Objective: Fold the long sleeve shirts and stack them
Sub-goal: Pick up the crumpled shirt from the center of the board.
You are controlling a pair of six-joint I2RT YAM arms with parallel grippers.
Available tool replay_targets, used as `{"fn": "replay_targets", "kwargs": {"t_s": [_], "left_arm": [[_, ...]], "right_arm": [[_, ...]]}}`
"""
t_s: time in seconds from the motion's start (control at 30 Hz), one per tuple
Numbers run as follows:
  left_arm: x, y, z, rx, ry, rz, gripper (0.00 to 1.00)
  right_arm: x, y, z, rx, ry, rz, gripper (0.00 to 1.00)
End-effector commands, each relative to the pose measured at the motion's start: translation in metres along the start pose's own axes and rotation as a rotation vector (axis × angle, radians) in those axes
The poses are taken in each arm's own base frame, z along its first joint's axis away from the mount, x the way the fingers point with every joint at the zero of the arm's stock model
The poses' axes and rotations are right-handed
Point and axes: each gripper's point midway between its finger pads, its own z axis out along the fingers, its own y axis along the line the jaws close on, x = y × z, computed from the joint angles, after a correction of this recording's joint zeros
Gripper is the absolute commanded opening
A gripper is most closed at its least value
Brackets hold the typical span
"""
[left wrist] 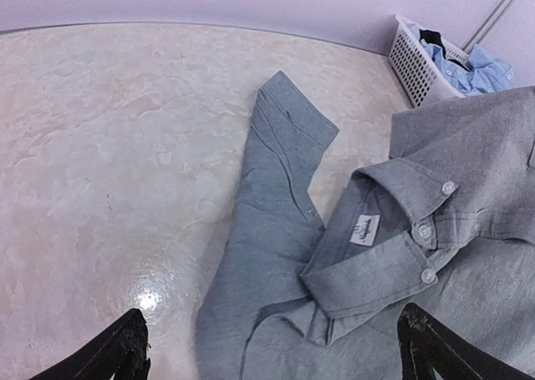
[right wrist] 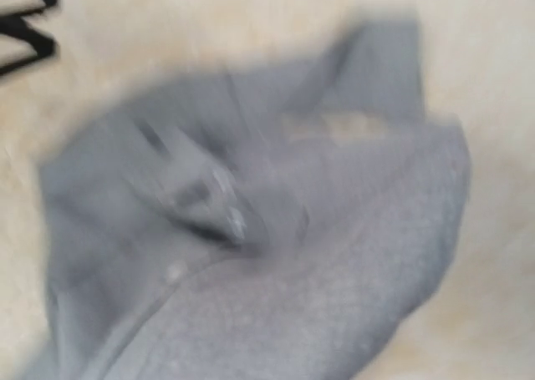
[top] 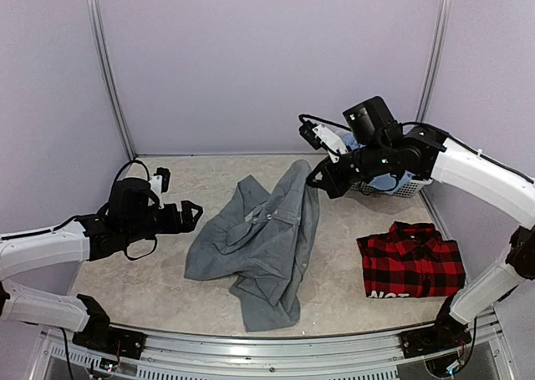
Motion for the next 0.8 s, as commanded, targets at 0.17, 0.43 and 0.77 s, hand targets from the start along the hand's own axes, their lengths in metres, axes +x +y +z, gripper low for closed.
{"fn": "replay_targets", "kwargs": {"t_s": [0.17, 0.43, 0.77], "left_arm": [[0.003, -0.05, 0.003, 0.149, -0.033, 0.163, 0.98], [0.05, -0.099, 0.038, 0.278, 0.118, 0.369, 0.98], [0.087, -0.128, 0.112, 0.322, 0.256, 0.505, 0.91]], "right_arm": [[-0.022, -0.035, -0.037, 0.208, 0.045, -0.226, 0.0], [-0.031, -0.118, -0.011, 0.476, 0.102, -0.122, 0.0], [-0.001, -0.158, 0.012, 0.507, 0.185, -0.032, 0.0]]}}
